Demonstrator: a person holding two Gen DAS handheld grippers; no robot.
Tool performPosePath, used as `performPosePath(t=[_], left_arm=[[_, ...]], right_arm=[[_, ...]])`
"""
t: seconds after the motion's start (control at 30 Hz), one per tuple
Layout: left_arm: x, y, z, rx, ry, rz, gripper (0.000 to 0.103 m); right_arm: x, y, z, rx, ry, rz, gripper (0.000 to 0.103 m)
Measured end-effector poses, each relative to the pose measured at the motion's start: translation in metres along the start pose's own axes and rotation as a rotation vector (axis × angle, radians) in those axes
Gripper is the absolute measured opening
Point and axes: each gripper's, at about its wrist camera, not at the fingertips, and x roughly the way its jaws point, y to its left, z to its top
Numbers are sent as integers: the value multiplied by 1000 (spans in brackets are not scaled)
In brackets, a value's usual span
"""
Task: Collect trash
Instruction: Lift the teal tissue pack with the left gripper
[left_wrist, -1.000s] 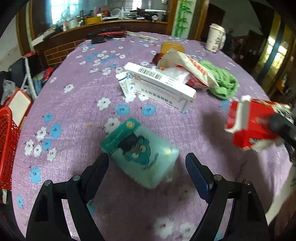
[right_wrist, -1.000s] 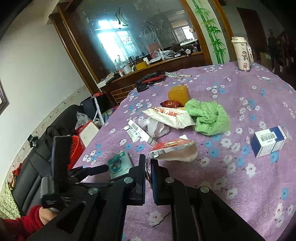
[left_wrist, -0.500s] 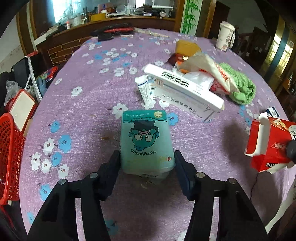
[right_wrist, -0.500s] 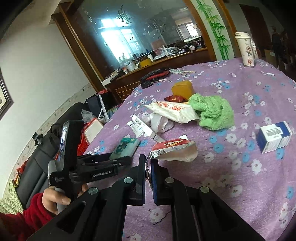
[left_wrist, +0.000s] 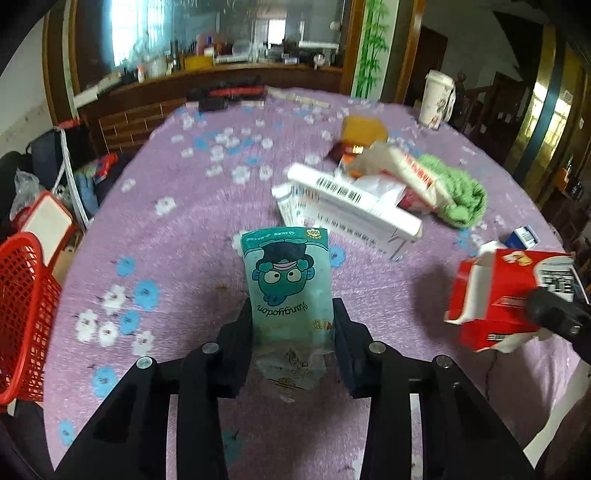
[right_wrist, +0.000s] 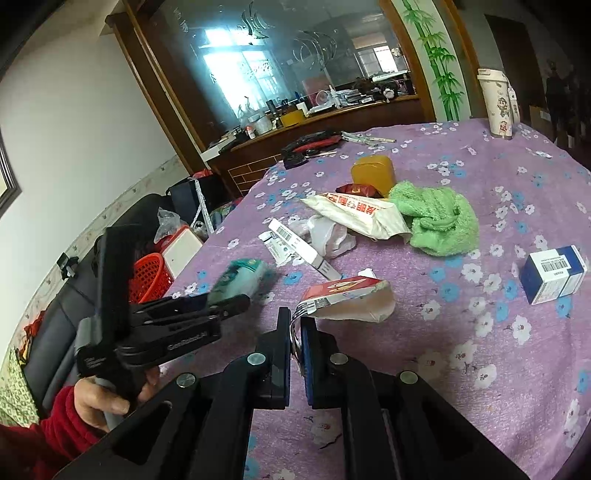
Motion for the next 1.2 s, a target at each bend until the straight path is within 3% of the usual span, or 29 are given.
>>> performPosePath(t=[0.17, 0.67, 1.2], left_arm=[[-21, -5, -3, 32, -66, 3, 37], [-34, -6, -9, 49, -107, 2, 38], [-33, -17, -4, 79, -112, -5, 38]], right_arm=[[0, 8, -1, -16, -5, -26, 6], [2, 22, -4, -83, -21, -167, 6], [3, 14, -1, -68, -26, -164, 6]])
